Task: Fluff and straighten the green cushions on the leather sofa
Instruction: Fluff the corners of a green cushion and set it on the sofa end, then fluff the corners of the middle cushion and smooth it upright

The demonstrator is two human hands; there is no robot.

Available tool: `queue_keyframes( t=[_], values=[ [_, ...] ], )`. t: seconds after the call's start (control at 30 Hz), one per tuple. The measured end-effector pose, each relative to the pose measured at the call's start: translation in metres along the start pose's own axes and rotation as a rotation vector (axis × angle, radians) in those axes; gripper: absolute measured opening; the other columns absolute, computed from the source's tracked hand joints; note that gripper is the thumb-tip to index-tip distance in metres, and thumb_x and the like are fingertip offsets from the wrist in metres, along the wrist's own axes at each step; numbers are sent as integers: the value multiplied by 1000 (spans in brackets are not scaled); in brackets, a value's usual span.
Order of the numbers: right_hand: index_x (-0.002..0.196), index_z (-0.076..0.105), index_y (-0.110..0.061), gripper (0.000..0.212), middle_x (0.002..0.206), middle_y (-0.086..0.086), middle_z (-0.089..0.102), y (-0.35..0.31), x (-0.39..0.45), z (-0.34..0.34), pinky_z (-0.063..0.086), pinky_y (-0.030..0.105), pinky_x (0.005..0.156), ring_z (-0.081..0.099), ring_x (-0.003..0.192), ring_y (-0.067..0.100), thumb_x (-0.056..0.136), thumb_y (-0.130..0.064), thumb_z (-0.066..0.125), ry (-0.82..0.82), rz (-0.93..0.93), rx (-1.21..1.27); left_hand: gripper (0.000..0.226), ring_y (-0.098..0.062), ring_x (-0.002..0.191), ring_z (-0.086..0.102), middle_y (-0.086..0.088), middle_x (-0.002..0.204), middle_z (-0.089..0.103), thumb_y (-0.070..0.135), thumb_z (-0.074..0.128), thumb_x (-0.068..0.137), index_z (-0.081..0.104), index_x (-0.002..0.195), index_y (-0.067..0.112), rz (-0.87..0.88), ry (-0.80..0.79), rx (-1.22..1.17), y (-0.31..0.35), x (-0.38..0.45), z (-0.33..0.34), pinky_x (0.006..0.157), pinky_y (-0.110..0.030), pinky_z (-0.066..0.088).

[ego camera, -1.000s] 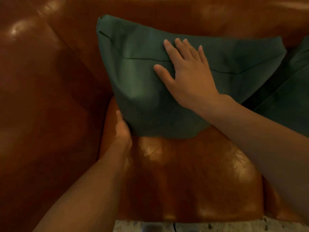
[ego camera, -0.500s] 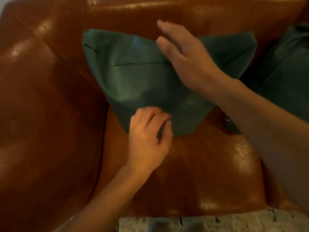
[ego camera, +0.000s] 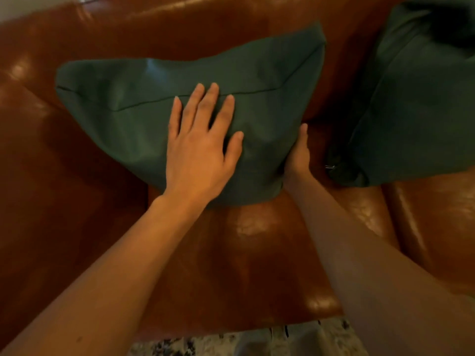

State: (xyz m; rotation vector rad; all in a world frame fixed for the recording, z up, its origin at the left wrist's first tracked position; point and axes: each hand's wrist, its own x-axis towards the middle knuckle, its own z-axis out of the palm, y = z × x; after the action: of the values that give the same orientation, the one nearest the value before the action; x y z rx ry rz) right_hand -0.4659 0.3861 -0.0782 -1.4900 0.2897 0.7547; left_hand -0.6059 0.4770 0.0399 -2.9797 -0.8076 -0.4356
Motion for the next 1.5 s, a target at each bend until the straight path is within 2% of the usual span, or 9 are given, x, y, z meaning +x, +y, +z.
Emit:
queue_keyframes(
  t=[0.13,0.3,0.53,0.73,0.9,1.07,1.2,1.37,1.5],
  values=[
    [138,52,-18,65,141,1,53,34,7,-8,38,29,86,52,105,12,95,-64,36,-43,195,13,52,-26,146,25,-9,154,36,42,39,98,45,143,16,-11,35,-4,-2,1,2,121,-45,10],
    [143,45,-13,67,148,4,46,68,-1,-19,37,29,92,45,133,22,97,-61,33,-44,333,-62,52,-26,146,25,-9,154,35,42,39,98,45,143,16,-23,51,2,-4,3,3,121,-46,10],
    [141,47,-15,61,144,11,46,89,-13,-56,38,36,91,48,126,32,99,-56,30,-39,259,-499,53,-25,147,21,-8,156,33,42,38,99,43,145,17,-20,21,-19,-6,2,-3,121,-45,8],
    [144,45,-17,51,142,7,51,86,-42,-93,38,47,109,50,128,27,102,-45,35,-54,280,-443,51,-26,147,21,-9,155,34,40,40,99,43,145,16,-1,15,-61,4,-8,-16,121,-44,9],
    [137,50,-16,43,116,0,63,68,-71,-110,45,35,86,60,95,15,104,-38,36,-32,213,-401,48,-28,145,27,-10,150,41,35,47,96,49,140,14,14,26,-122,7,-36,-31,121,-43,12],
    [140,47,-13,46,124,1,60,48,-103,-116,45,35,95,57,114,19,103,-39,36,-78,158,-400,41,-29,140,37,-12,141,51,28,54,91,60,129,11,17,13,-209,16,-82,-41,119,-45,20],
    [133,53,-21,37,123,-4,61,27,-136,-121,46,29,92,57,115,15,103,-38,38,-143,84,-457,38,-28,127,51,-7,126,60,29,50,89,65,119,11,-78,-153,-371,34,-117,-55,105,-45,37],
    [113,60,-34,21,106,-9,65,-3,-183,-142,50,39,95,61,100,12,101,-37,43,-170,-19,-592,26,-16,109,54,6,111,58,27,54,95,65,117,19,-381,-575,-668,65,-151,-68,95,-35,44],
    [112,60,-36,19,100,-12,65,-31,-207,-169,48,14,65,63,87,11,101,-37,45,-219,-78,-732,19,-12,99,60,5,110,60,21,56,95,67,110,20,-529,-738,-777,91,-153,-73,89,-29,48]
  ],
)
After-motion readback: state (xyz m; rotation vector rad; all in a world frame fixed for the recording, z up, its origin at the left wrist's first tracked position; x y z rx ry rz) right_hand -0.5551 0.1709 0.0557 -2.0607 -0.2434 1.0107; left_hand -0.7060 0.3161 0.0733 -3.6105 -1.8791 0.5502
